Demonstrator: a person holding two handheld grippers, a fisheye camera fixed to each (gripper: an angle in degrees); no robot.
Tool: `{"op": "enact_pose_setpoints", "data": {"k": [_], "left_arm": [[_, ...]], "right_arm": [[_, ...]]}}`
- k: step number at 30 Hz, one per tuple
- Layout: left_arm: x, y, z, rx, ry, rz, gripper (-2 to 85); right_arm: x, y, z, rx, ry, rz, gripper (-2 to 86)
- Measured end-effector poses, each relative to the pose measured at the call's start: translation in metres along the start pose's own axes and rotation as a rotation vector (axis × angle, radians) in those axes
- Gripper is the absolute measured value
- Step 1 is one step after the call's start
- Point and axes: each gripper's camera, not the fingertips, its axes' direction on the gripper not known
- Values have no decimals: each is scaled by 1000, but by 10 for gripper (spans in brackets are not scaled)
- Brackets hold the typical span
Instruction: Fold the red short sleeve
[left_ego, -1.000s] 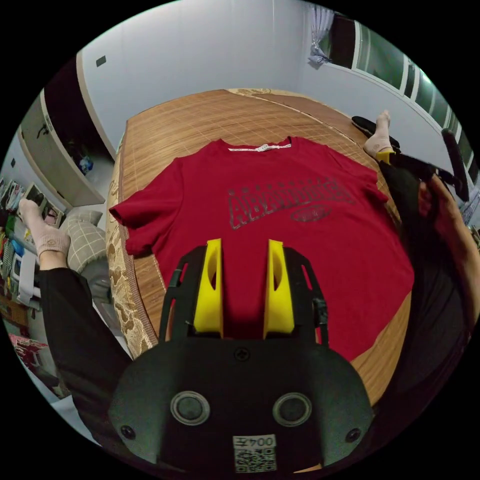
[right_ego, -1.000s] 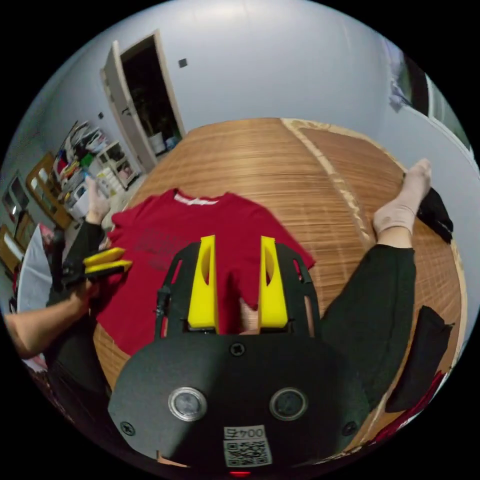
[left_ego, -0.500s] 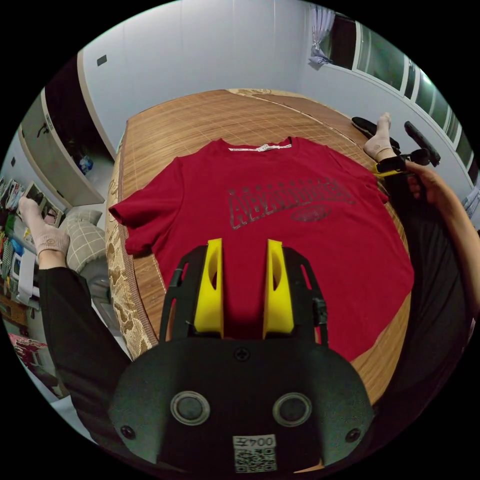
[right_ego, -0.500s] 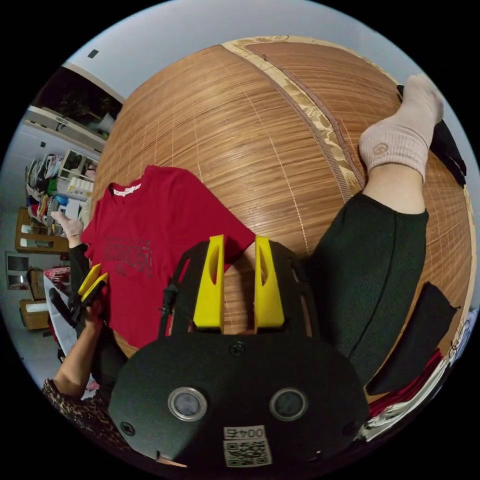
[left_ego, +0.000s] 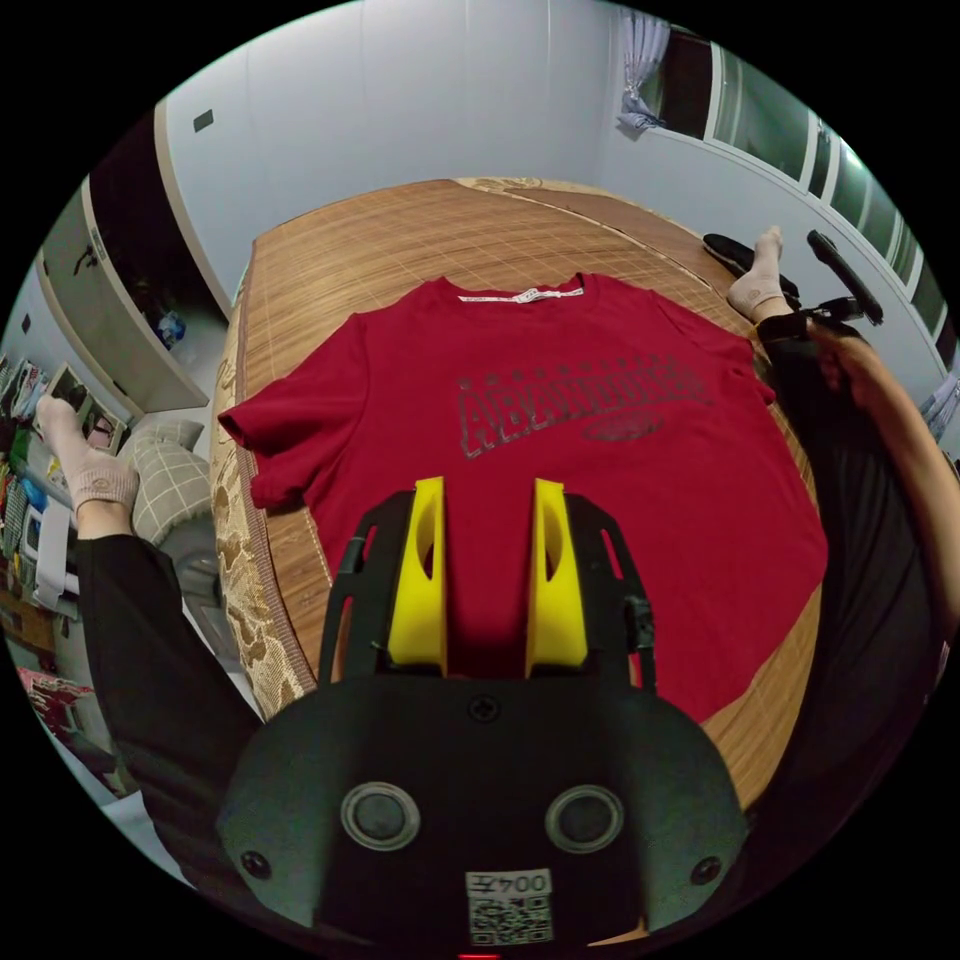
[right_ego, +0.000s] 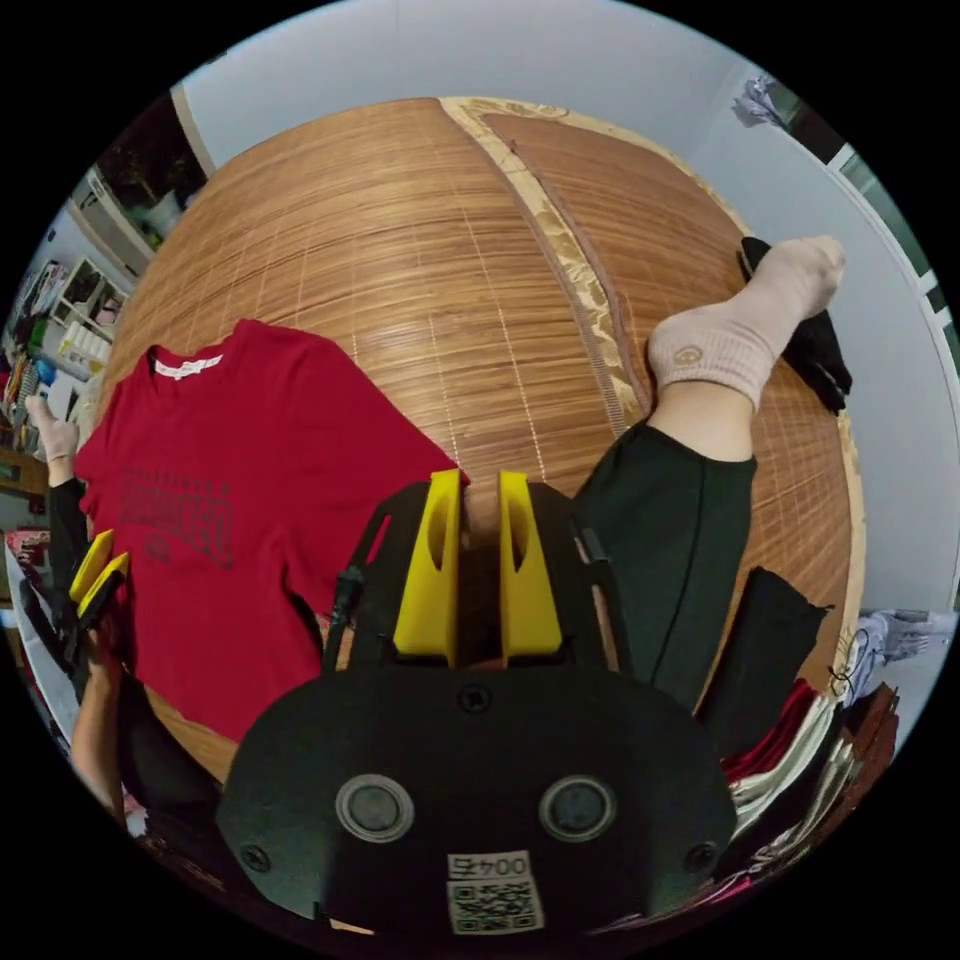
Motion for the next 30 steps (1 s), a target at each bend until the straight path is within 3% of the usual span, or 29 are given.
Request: {"op": "enact_pose_setpoints", "data": {"k": [5,13,18,22,27,30], "left_arm": [[-3,-4,2,2,13,-7,119],[-8,-14,3,1,14,-9,118],[-10,-21,4,2,11,-7,118],[-14,-29,4,3,15,-8,118],[-20,-38,3,6,31,-10,119],[-24,-45,3,10,39,-21,119]], "right_arm": [[-11,15,-12,-19,-467,-315,46],[-59,10,11,-185,-366,-510,2],[-84,13,28,-268,-185,-560,2],[-83,16,30,-284,-195,-535,19],[-87,29,10,-112,-214,-536,78],[-90,35,-2,76,-351,-449,104]]}}
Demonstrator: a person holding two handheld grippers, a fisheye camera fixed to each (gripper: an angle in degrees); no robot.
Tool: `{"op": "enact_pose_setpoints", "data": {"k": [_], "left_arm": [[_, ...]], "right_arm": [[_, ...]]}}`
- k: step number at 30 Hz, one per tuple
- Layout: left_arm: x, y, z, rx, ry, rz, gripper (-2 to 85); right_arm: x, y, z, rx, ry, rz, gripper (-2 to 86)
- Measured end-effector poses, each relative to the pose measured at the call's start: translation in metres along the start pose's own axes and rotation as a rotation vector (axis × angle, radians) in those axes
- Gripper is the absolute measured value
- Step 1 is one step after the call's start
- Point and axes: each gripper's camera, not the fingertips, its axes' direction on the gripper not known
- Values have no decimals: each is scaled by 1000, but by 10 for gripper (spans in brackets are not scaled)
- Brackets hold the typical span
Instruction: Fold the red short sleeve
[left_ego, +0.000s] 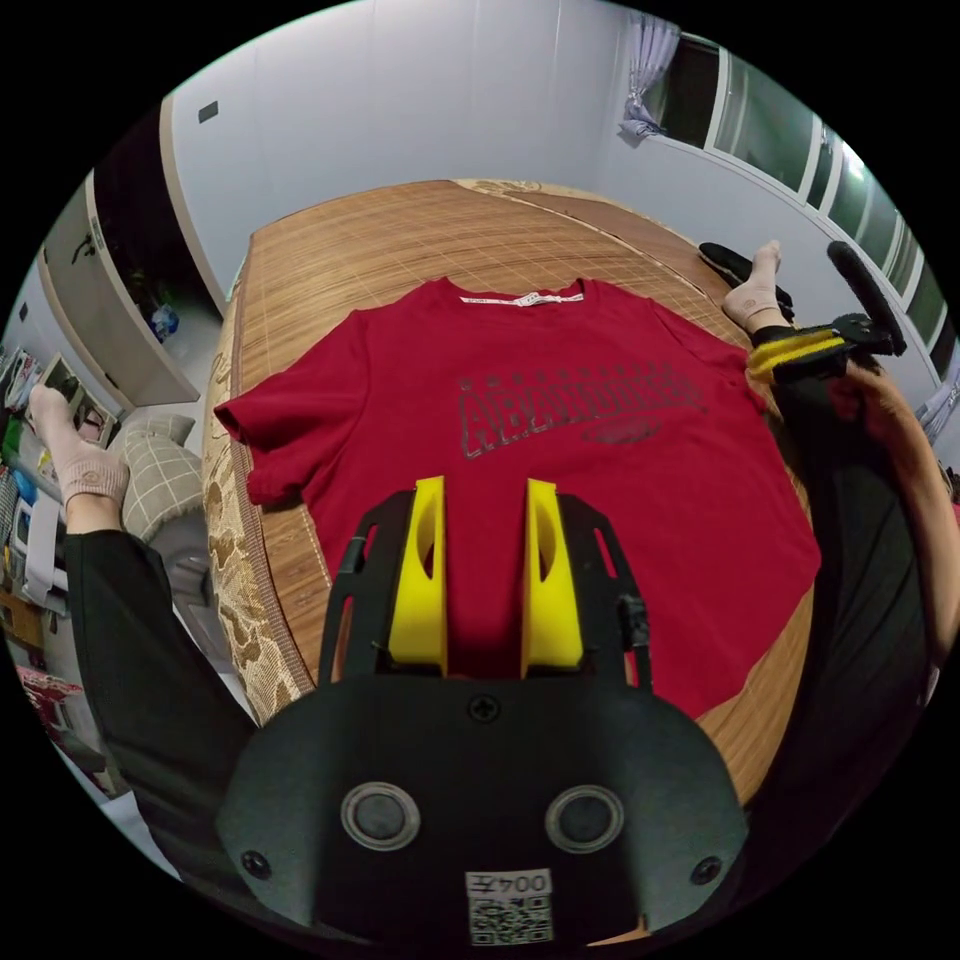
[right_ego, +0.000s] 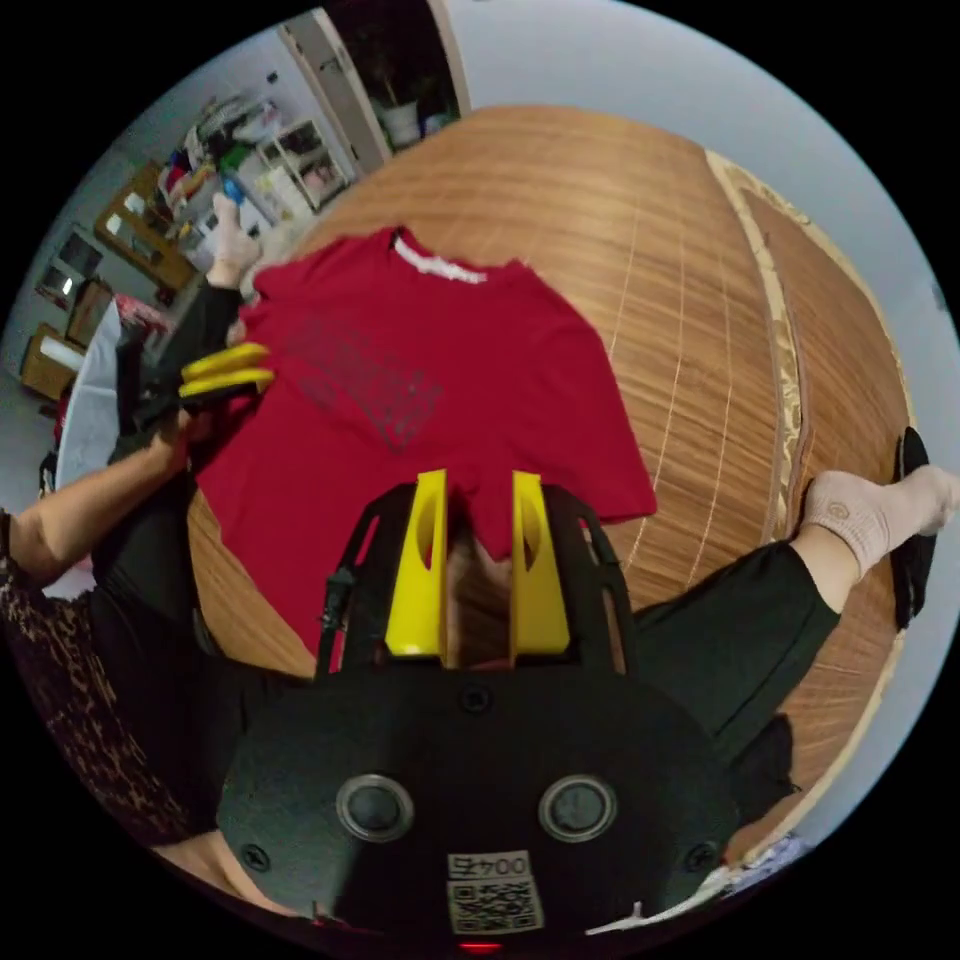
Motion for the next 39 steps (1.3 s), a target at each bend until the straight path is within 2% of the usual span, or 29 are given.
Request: {"op": "enact_pose_setpoints", "data": {"k": [2,4,10,20,23,24,26,30,35,39], "left_arm": [[-2,-4,0,0,2,0,118],[-3,-10,-1,0,-2,5,118],[-6,-26,-2,0,-8,11,119],[-3,-57,-6,-20,1,75,145],[-11,-71,-13,12,138,40,155],[-19,-79,-20,73,227,4,150],[-32,-101,-28,125,283,-2,136],[-56,-172,-31,149,168,105,109],[-73,-244,3,32,86,226,102],[-76,-279,33,-83,147,302,96]], "right_arm": [[-10,-1,4,112,-74,26,127],[-28,-5,20,164,-35,28,144],[-59,-10,70,98,194,10,186],[-74,2,105,128,222,-8,195],[-80,5,111,134,230,-16,197],[-81,6,114,138,228,-15,197],[-83,7,117,139,228,-15,198],[-88,10,125,142,227,-15,198],[-93,12,134,143,226,-14,197],[-97,13,140,145,227,-14,197]]}}
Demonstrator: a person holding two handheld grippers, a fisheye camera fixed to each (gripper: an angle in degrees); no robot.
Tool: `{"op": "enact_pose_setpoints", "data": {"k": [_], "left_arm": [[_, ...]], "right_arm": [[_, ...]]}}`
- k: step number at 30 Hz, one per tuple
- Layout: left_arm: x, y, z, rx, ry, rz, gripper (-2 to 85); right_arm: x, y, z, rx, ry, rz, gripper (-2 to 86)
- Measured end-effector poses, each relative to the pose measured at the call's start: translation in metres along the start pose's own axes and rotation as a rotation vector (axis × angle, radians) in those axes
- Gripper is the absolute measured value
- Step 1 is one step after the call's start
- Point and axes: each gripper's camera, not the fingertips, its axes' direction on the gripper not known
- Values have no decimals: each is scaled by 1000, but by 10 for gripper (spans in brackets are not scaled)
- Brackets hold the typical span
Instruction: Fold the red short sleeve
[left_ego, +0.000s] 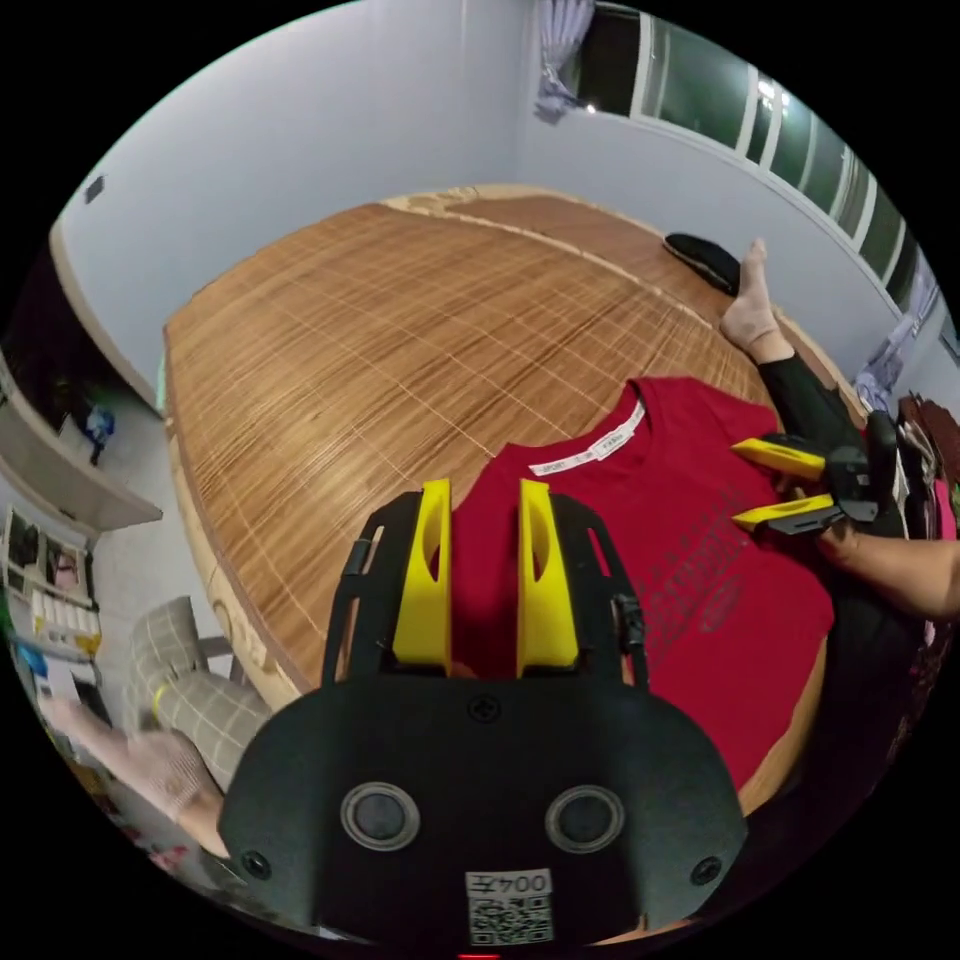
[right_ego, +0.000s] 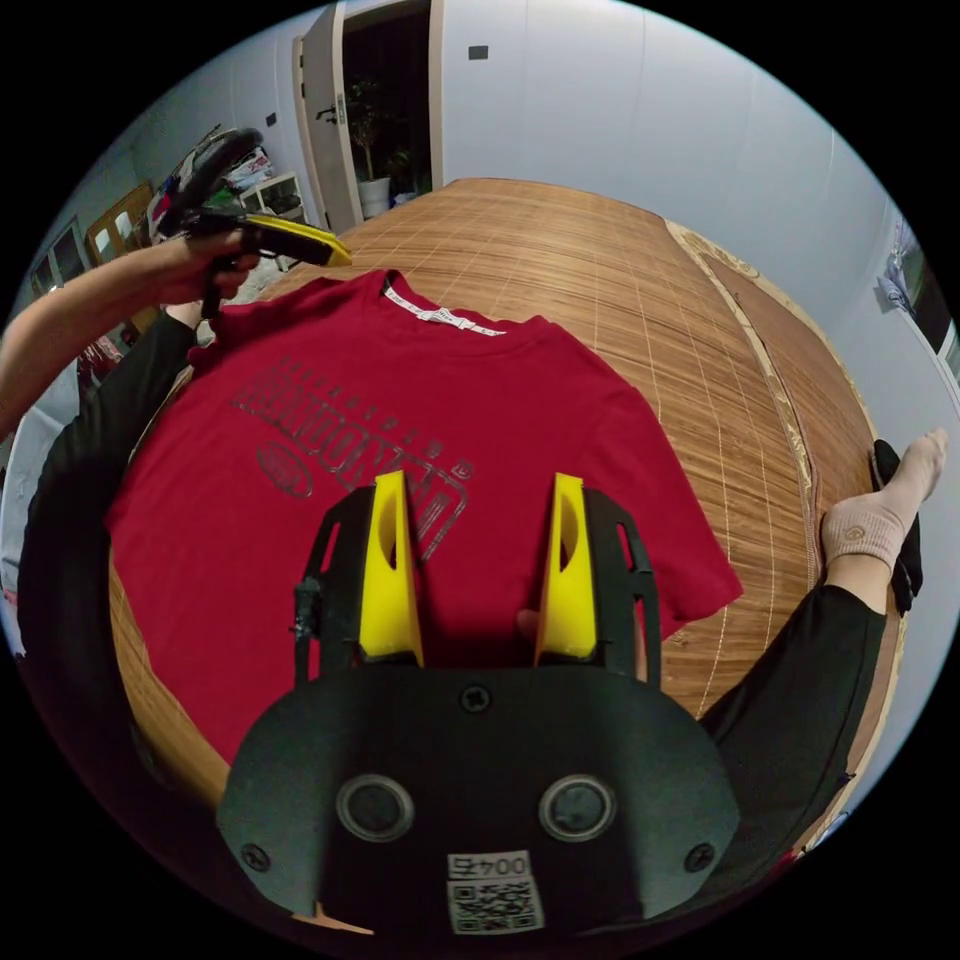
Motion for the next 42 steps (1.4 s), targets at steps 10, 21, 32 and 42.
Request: {"op": "enact_pose_setpoints", "data": {"k": [10,21,32,42], "left_arm": [[9,-35,21,-76,25,104,65],[42,-24,20,28,-240,83,31],[67,-8,-32,111,-133,-45,100],[88,50,-17,38,-116,-122,155]], "right_arm": [[-12,4,11,-1,4,0,194],[-22,6,19,0,8,4,190],[-32,7,23,-2,10,4,189],[-42,7,23,-2,12,2,188]]}}
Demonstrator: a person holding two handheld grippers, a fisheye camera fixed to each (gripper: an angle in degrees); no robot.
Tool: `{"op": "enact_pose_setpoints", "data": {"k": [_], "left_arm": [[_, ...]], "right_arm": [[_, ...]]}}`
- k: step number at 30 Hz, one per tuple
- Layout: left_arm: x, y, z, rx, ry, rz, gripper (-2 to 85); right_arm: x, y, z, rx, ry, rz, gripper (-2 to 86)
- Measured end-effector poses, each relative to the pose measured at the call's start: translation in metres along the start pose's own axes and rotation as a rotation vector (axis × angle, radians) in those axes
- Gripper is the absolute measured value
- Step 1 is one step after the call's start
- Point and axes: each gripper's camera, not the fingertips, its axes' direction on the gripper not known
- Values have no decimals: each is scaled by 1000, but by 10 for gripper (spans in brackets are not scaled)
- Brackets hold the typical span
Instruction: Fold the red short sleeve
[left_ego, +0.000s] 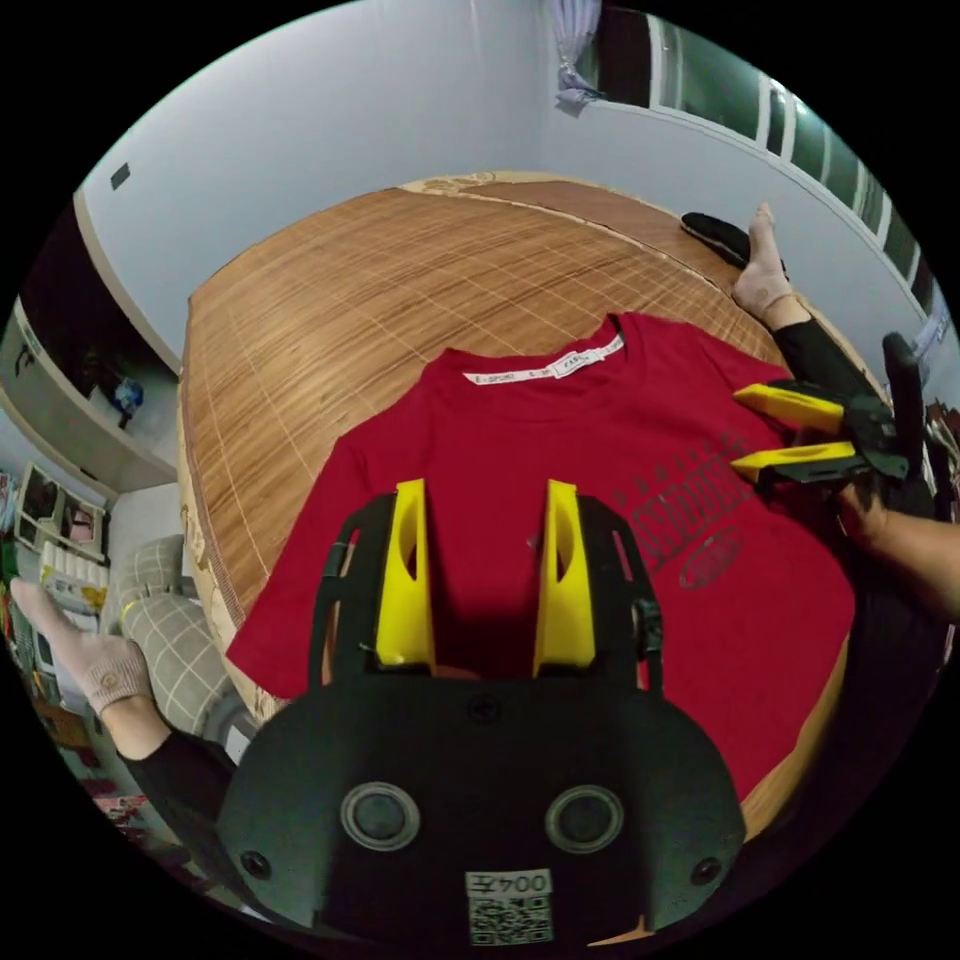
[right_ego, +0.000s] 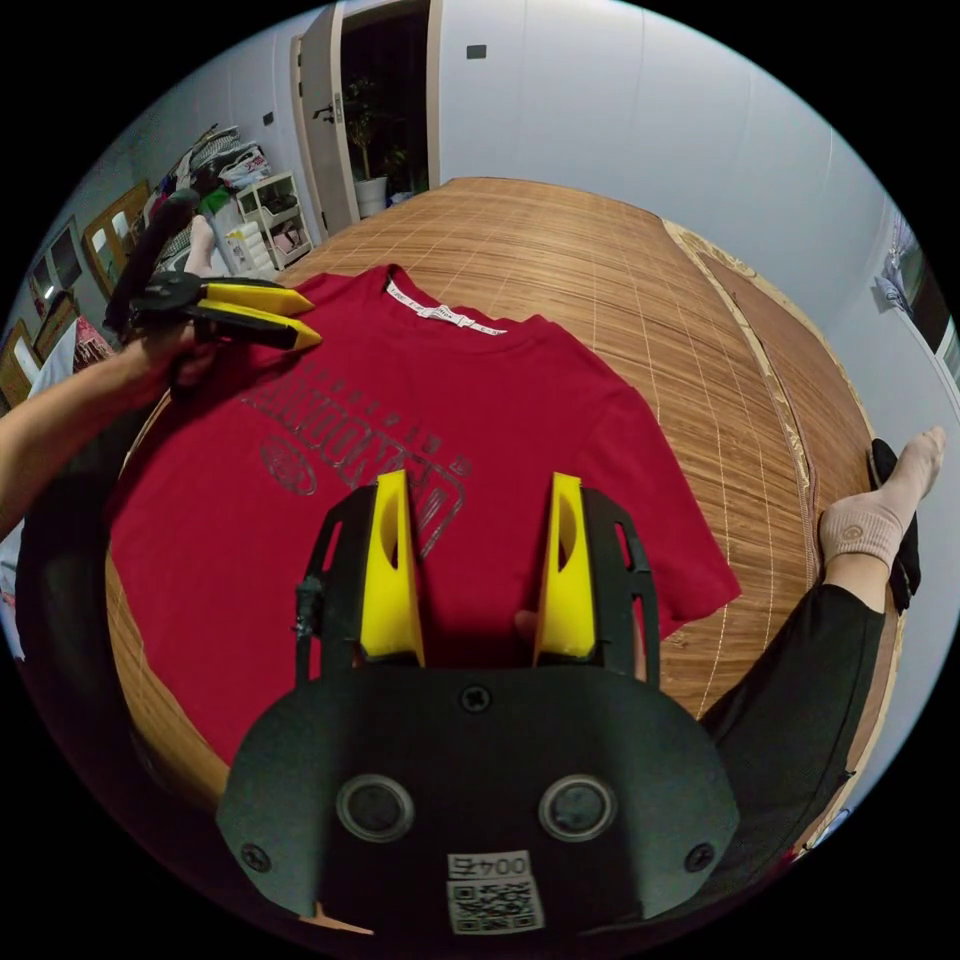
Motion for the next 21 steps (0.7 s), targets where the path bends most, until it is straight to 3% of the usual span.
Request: {"op": "enact_pose_setpoints", "data": {"k": [10,21], "left_arm": [[29,67,-56,69,63,-52,184],[42,117,-53,2,-62,-82,169]], "right_arm": [[-10,0,-2,-1,-2,1,188],[-23,-6,-4,-18,-2,0,188]]}}
